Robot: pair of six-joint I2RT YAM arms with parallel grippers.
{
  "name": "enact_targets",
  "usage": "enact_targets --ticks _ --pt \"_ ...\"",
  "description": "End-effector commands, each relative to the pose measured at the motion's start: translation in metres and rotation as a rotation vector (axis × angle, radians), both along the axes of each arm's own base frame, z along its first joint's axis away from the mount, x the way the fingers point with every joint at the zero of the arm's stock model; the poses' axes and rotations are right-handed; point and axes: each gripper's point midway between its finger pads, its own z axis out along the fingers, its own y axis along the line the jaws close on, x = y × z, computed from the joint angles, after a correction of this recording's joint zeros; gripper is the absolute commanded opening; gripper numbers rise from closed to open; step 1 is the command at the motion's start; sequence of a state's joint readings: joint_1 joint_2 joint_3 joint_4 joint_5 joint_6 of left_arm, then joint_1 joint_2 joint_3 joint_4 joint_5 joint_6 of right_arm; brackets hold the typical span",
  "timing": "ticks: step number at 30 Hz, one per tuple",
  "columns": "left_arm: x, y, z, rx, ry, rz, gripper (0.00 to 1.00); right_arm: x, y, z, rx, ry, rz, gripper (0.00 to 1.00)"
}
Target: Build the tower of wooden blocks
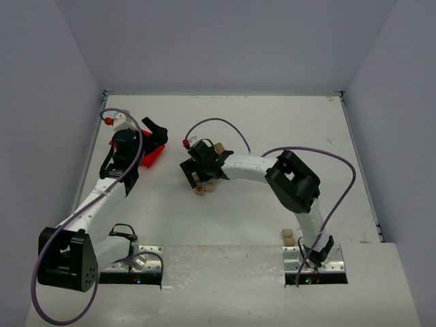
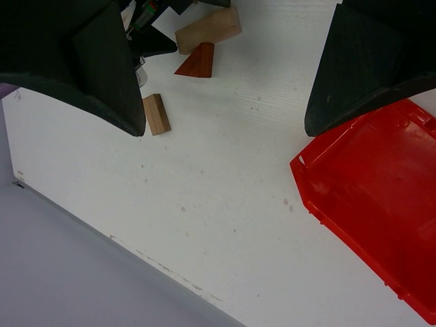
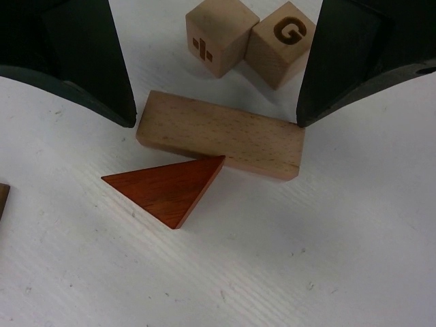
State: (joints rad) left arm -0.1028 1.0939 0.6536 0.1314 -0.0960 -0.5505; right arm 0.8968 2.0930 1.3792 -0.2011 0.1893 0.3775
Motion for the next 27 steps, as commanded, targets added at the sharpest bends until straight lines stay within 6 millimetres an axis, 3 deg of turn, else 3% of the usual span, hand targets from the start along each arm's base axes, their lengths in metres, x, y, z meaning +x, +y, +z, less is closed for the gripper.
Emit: enact_targets --ticks 1,8,17,22,27 --pt "0.003 0.004 0.018 -0.008 -0.071 0.022 1.0 0.018 0.003 0.014 0.009 -0.045 -0.072 0.99" --pt "0.004 0.005 0.017 -0.009 -0.07 0.028 1.0 0.005 0.017 0.002 0.044 0.029 -0.006 0.99" --pt "0.004 0.003 0.017 -0.011 -0.07 0.019 1.0 -0.004 0.022 0.004 0.056 0.043 0.045 0.99" --pt "0.004 0.002 0.017 -0.011 -0.074 0.013 1.0 0.004 0.026 0.016 0.024 -0.085 0.219 0.99" --pt "0.004 0.003 0.018 -0.008 -0.076 0.015 1.0 -0.006 0.035 0.017 0.052 -0.091 0.367 0.99"
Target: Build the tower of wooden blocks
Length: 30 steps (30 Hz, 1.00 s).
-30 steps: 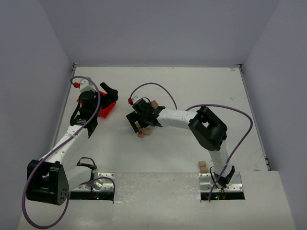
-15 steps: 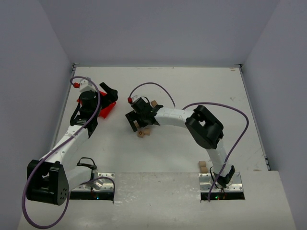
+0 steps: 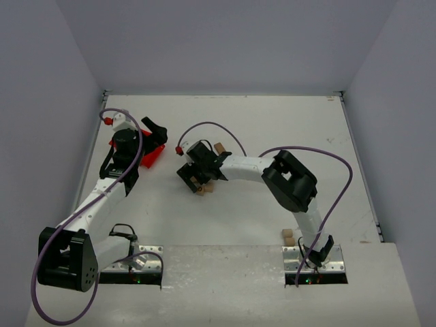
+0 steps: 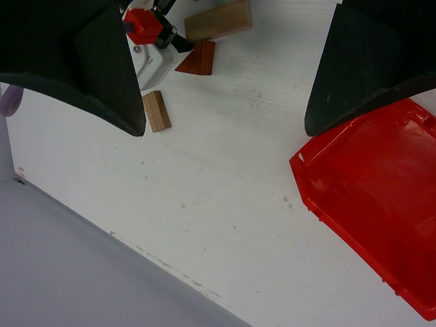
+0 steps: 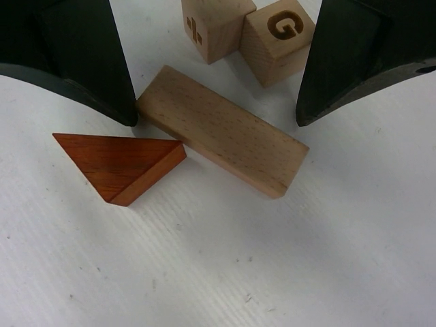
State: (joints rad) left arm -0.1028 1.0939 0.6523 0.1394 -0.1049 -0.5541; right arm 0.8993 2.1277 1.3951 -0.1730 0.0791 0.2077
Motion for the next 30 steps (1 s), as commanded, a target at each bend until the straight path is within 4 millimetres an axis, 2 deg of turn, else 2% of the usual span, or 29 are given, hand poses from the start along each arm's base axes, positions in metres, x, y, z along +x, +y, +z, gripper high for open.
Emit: enact_targets --ticks 1,5,8,14,16,20,22,26,30 --pt "0.004 0.002 0.016 -0.006 -0.069 0.005 1.0 -0.001 0.024 0.024 0.076 -0.073 0.186 0.99" --pt "0.003 0.001 0.016 -0.003 -0.07 0.002 1.0 -0.002 0.033 0.008 0.068 -0.077 0.296 0.99" --pt "0.004 0.002 0.017 -0.001 -0.071 0.004 1.0 0.003 0.037 0.006 0.062 -0.115 0.325 0.99" --pt "0.003 0.002 0.018 0.002 -0.076 0.003 1.0 0.001 0.041 0.004 0.051 -0.129 0.412 0.98" --pt "0.003 0.002 0.019 0.002 -0.078 0.003 1.0 -0.002 0.039 0.002 0.048 -0.118 0.425 0.93" --pt "0.002 0.002 0.018 0.003 -0.078 0.003 1.0 -0.009 0.033 0.003 0.051 -0.101 0.419 0.65" --pt "0.002 0.002 0.018 0.003 -0.078 0.004 1.0 -0.01 0.034 0.012 0.075 -0.121 0.424 0.5" --pt "0.002 0.002 0.019 0.003 -0.078 0.003 1.0 -0.013 0.036 0.014 0.076 -0.149 0.497 0.38" --pt "0.0 0.002 0.019 0.001 -0.079 0.003 1.0 -0.005 0.047 0.021 0.073 -0.203 0.577 0.3"
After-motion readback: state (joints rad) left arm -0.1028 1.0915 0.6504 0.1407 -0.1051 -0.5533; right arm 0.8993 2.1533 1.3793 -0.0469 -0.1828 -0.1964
